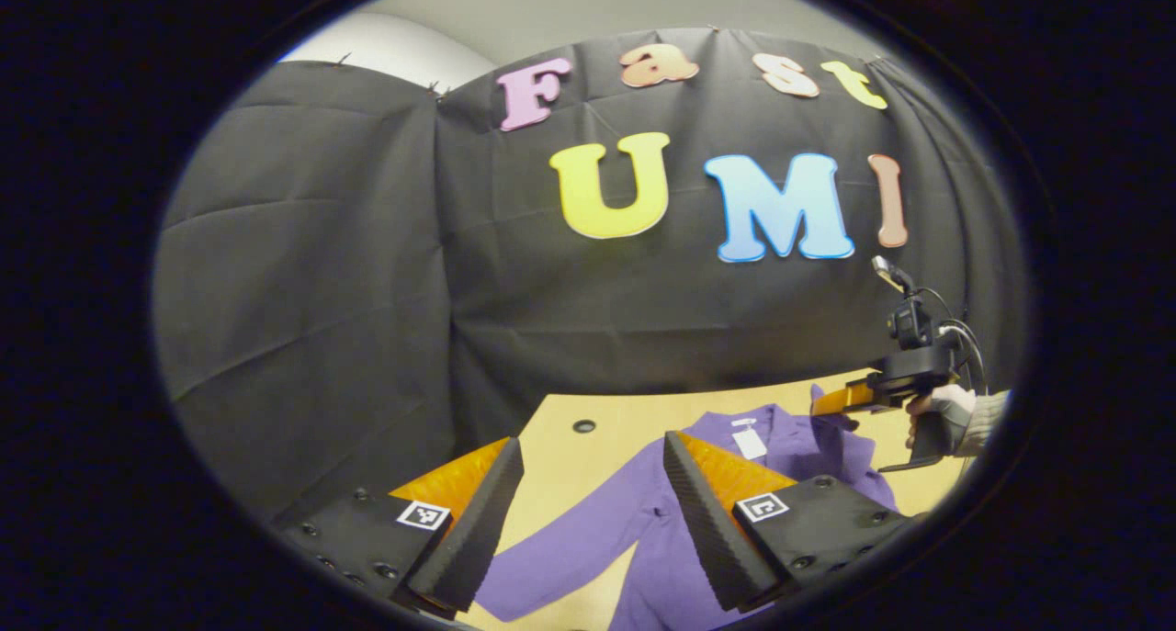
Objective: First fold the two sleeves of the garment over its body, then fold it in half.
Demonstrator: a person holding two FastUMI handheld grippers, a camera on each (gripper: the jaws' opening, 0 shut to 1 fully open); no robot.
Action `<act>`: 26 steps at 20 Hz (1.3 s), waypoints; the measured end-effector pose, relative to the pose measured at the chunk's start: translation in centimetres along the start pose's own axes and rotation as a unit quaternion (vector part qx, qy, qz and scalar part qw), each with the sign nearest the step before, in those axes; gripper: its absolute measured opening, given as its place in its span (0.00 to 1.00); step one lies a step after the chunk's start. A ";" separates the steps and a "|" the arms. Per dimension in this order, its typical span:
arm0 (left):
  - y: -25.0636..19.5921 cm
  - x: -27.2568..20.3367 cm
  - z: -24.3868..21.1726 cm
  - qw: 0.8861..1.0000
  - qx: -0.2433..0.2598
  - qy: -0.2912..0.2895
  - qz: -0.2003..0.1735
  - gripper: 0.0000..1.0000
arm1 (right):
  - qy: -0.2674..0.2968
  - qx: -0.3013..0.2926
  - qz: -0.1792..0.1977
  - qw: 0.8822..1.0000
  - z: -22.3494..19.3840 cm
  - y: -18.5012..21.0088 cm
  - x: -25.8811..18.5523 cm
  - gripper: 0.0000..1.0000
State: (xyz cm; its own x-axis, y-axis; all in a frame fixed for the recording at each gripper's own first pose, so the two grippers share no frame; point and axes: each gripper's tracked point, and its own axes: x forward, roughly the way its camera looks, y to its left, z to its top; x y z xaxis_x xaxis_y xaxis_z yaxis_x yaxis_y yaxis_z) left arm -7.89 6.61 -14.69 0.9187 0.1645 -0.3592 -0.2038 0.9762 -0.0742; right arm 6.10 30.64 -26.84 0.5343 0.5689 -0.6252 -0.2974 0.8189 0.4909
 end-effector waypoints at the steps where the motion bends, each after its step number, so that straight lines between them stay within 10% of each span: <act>1: 1.5 -0.3 -0.5 1.000 -0.002 0.005 0.014 1.00 | 0.012 -0.012 0.013 1.000 -0.9 2.1 1.6 0.01; 6: 8.0 -1.8 -2.1 0.997 0.000 0.023 0.079 1.00 | 0.088 -0.061 0.048 0.993 -6.5 8.3 8.4 0.01; 17: 12.1 -1.0 -4.3 0.992 -0.027 0.043 0.115 0.98 | 0.158 -0.081 0.012 0.984 -9.3 6.6 13.7 0.13; 20: 11.7 -0.1 -4.8 0.993 -0.034 0.046 0.107 1.00 | 0.149 -0.086 0.007 0.985 -8.8 6.3 13.1 0.81; 26: 12.1 0.9 -9.0 0.990 -0.059 0.076 0.105 1.00 | 0.139 -0.080 0.007 0.987 -7.9 5.2 10.2 0.94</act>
State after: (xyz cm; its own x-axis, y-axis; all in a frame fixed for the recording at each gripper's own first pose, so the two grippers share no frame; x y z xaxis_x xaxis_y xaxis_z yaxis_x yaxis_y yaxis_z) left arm -12.57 17.29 -24.32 0.7922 0.3302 -0.5132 -0.4317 0.8976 -0.0889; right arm 3.76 41.30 -35.46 0.2987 0.5612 -0.7719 -0.4364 0.7996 0.4125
